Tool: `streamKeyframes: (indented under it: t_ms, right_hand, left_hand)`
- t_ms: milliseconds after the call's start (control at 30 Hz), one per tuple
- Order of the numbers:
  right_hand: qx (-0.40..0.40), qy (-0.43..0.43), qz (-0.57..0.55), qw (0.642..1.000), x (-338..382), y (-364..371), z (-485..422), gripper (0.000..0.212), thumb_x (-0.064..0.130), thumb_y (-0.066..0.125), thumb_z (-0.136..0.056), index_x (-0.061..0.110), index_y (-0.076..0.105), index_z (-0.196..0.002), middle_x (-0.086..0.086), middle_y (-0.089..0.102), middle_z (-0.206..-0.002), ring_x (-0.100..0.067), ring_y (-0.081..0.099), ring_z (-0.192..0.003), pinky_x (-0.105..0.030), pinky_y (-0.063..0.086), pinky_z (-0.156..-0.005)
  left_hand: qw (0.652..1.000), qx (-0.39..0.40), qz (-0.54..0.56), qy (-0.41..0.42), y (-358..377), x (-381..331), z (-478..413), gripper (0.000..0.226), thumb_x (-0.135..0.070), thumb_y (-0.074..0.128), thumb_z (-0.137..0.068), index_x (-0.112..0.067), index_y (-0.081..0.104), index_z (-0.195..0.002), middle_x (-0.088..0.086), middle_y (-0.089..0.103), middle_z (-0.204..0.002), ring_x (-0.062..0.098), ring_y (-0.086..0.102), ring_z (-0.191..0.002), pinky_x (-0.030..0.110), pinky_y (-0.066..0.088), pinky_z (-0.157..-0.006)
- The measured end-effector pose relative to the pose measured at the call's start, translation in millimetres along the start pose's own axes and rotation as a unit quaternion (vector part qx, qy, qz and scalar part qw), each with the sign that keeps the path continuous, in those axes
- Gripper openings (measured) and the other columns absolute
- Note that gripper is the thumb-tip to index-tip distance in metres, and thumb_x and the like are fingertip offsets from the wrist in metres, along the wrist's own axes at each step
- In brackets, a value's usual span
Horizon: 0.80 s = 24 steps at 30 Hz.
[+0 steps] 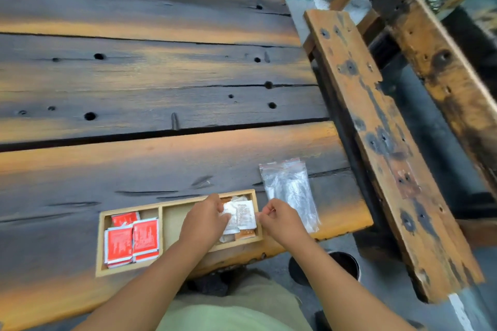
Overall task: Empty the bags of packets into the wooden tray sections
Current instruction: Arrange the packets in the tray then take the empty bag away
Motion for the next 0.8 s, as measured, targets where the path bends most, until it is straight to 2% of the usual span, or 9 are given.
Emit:
streamKeyframes:
  t_ms: [100, 200, 267, 367, 467, 600, 633, 733, 800]
  right_hand:
    - [-0.006, 0.009, -0.048, 0.999, -9, -4, 6, 0.011, 0.032, 0.061, -0.088, 0.022, 0.059, -0.085, -0.002, 0.068, -0.082, -0.021, 0.067, -0.082, -0.041, 0.058, -0.080]
    - [-0.005, 0.000, -0.087, 0.996, -18, -13, 5, 0.010, 0.036, 0.062, -0.083, 0.027, 0.059, -0.083, 0.002, 0.064, -0.076, -0.025, 0.070, -0.082, -0.046, 0.060, -0.080]
    - [-0.005, -0.005, -0.108, 0.994, -25, -23, 0, 0.010, 0.034, 0.064, -0.084, 0.025, 0.060, -0.085, 0.003, 0.064, -0.076, -0.023, 0.071, -0.081, -0.043, 0.060, -0.078]
    - [-0.005, -0.027, -0.128, 0.991, -39, -41, -16, 0.008, 0.024, 0.066, -0.089, 0.020, 0.060, -0.086, 0.005, 0.062, -0.074, -0.013, 0.068, -0.067, -0.034, 0.056, -0.068]
    - [0.006, -0.051, -0.117, 0.992, -56, -63, -35, 0.007, 0.022, 0.066, -0.089, 0.019, 0.060, -0.088, 0.004, 0.062, -0.079, -0.011, 0.067, -0.063, -0.029, 0.053, -0.064]
    - [0.016, -0.067, -0.106, 0.992, -85, -93, -62, 0.009, 0.025, 0.068, -0.088, 0.021, 0.059, -0.086, 0.004, 0.060, -0.078, -0.028, 0.069, -0.077, -0.043, 0.057, -0.074]
    - [0.013, -0.069, -0.102, 0.992, -92, -100, -68, 0.009, 0.025, 0.068, -0.089, 0.021, 0.060, -0.087, 0.003, 0.060, -0.078, -0.027, 0.067, -0.077, -0.044, 0.057, -0.076]
    - [0.010, -0.075, -0.065, 0.995, -108, -119, -86, 0.012, 0.027, 0.064, -0.093, 0.017, 0.058, -0.095, 0.003, 0.057, -0.076, -0.016, 0.056, -0.070, -0.033, 0.048, -0.065]
    - [0.021, -0.074, -0.042, 0.996, -115, -123, -96, 0.015, 0.030, 0.063, -0.094, 0.018, 0.055, -0.096, 0.003, 0.056, -0.076, -0.016, 0.053, -0.070, -0.031, 0.042, -0.062]
  left_hand:
    - [0.999, 0.017, 0.033, 0.029, 5, -15, 0, 0.013, -0.023, 0.069, -0.085, -0.023, 0.057, -0.090, -0.002, 0.063, -0.079, 0.017, 0.059, -0.074, 0.031, 0.044, -0.062]
    - [0.996, 0.024, 0.064, 0.052, 9, -35, 5, 0.012, -0.022, 0.068, -0.086, -0.025, 0.058, -0.092, -0.004, 0.063, -0.078, 0.012, 0.059, -0.070, 0.027, 0.043, -0.060]
    - [0.995, 0.027, 0.078, 0.056, 17, -46, 8, 0.012, -0.022, 0.068, -0.087, -0.025, 0.058, -0.093, -0.004, 0.064, -0.078, 0.013, 0.060, -0.068, 0.028, 0.044, -0.059]
    - [0.995, 0.016, 0.075, 0.056, 30, -67, 8, 0.011, -0.022, 0.065, -0.088, -0.026, 0.056, -0.093, -0.006, 0.065, -0.081, 0.014, 0.060, -0.068, 0.026, 0.042, -0.059]
    - [0.996, -0.003, 0.079, 0.030, 42, -87, 5, 0.012, -0.021, 0.064, -0.089, -0.025, 0.057, -0.099, -0.007, 0.065, -0.090, 0.008, 0.058, -0.072, 0.023, 0.041, -0.059]
    - [0.996, 0.011, 0.081, -0.026, 74, -103, 2, 0.024, -0.021, 0.065, -0.091, -0.021, 0.055, -0.113, -0.003, 0.064, -0.101, 0.010, 0.060, -0.087, 0.026, 0.048, -0.074]
    - [0.997, 0.021, 0.068, -0.035, 83, -107, 0, 0.029, -0.023, 0.065, -0.092, -0.020, 0.053, -0.118, -0.001, 0.063, -0.104, 0.013, 0.060, -0.091, 0.029, 0.048, -0.078]
    - [0.996, 0.027, 0.051, -0.067, 105, -116, -5, 0.047, -0.026, 0.065, -0.094, -0.018, 0.045, -0.135, 0.003, 0.060, -0.118, 0.019, 0.060, -0.104, 0.031, 0.047, -0.081]
    - [0.995, 0.008, 0.040, -0.088, 113, -119, -5, 0.056, -0.025, 0.065, -0.093, -0.017, 0.039, -0.142, 0.008, 0.053, -0.132, 0.022, 0.057, -0.116, 0.031, 0.046, -0.087]
Point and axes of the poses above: each hand's wrist, its own z-axis away from the middle knuckle, its own y-axis out of the palm, x = y × z, the point moved 10 cm from there along -z, towards the middle knuckle
